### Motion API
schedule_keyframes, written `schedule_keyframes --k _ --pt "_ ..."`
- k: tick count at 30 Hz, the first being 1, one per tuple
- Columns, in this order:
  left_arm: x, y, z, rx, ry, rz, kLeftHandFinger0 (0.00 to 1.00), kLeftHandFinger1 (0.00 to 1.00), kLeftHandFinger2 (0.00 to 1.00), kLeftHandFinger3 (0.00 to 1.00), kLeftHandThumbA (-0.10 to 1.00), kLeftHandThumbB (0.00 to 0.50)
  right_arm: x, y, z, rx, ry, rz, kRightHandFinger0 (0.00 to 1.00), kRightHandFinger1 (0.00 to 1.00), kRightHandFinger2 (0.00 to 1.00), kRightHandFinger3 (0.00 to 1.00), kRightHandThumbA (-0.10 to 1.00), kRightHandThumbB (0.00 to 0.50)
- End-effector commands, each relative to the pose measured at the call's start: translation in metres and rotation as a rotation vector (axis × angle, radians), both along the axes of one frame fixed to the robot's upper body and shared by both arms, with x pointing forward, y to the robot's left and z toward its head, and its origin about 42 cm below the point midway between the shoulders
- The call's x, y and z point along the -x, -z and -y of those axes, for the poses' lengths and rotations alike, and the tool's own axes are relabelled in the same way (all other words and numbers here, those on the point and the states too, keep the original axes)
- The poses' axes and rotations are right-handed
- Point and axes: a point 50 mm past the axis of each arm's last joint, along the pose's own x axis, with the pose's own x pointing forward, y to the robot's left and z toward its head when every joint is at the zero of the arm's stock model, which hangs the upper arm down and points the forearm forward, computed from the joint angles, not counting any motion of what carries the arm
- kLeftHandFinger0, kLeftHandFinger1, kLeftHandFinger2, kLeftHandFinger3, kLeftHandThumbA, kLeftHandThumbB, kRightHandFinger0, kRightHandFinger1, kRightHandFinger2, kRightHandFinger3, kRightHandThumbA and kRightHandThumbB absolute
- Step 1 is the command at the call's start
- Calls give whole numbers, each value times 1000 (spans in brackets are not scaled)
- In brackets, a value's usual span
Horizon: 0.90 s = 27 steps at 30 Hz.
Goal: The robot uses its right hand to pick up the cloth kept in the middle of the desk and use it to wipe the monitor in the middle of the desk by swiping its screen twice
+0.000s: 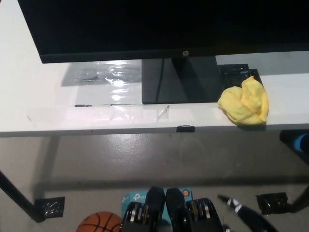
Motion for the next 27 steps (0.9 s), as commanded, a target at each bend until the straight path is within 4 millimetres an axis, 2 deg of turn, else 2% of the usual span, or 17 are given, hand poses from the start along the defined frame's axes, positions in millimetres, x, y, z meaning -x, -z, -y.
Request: schedule_keyframes --k 1,7,10,14,15,16,18,19,20,21,23,24,26,27 --pt "5 -6 -6 -16 6 -18 722 708 832 1000 97 58 -16 -50 2 33 42 310 1000 1000 1000 1000 510 230" --pt "5 -5 -7 -12 2 -15 715 709 824 1000 85 63 -22 -86 5 20 65 455 1000 1000 1000 1000 525 264" --pt "5 -5 -7 -17 11 -18 718 709 828 1000 88 59 -24 -107 6 14 65 509 1000 1000 1000 1000 491 258" --pt "2 -7 -7 -26 15 -13 711 704 825 1000 98 59 -27 -124 6 3 63 586 1000 1000 1000 1000 464 261" --pt "2 -8 -8 -22 12 -8 705 701 816 1000 104 65 -29 -137 5 -15 47 651 1000 1000 1000 1000 445 261" --pt "2 -9 -8 -23 12 -7 704 700 815 1000 106 64 -29 -137 4 -16 47 652 1000 1000 1000 1000 444 260" --pt "2 -10 -9 -18 11 0 695 695 808 991 96 67 -30 -152 1 -34 45 700 1000 1000 1000 1000 465 254" --pt "2 -9 -10 -27 12 -4 694 697 811 989 103 73 -32 -165 -1 -39 51 724 1000 1000 1000 1000 509 263" --pt "2 -9 -10 -29 12 -4 695 698 813 989 108 72 -32 -166 -2 -40 51 727 1000 1000 1000 1000 528 271" --pt "1 -9 -9 -33 16 -9 711 698 815 985 119 71 -35 -178 -3 -17 57 731 1000 1000 1000 1000 499 305" --pt "1 -8 -11 -32 18 -13 717 703 821 999 114 68 -42 -188 -3 35 60 732 1000 1000 1000 1000 537 343" --pt "1 -7 -11 -32 19 -13 719 704 822 1000 114 68 -43 -190 -3 47 60 733 1000 1000 1000 1000 554 342" --pt "1 -7 -11 -32 14 -8 714 702 822 998 112 70 -55 -196 -1 72 64 737 1000 1000 1000 1000 574 367" --pt "2 -9 -10 -32 11 -7 712 703 822 999 112 68 -68 -199 1 85 85 718 1000 1000 1000 1000 576 387"
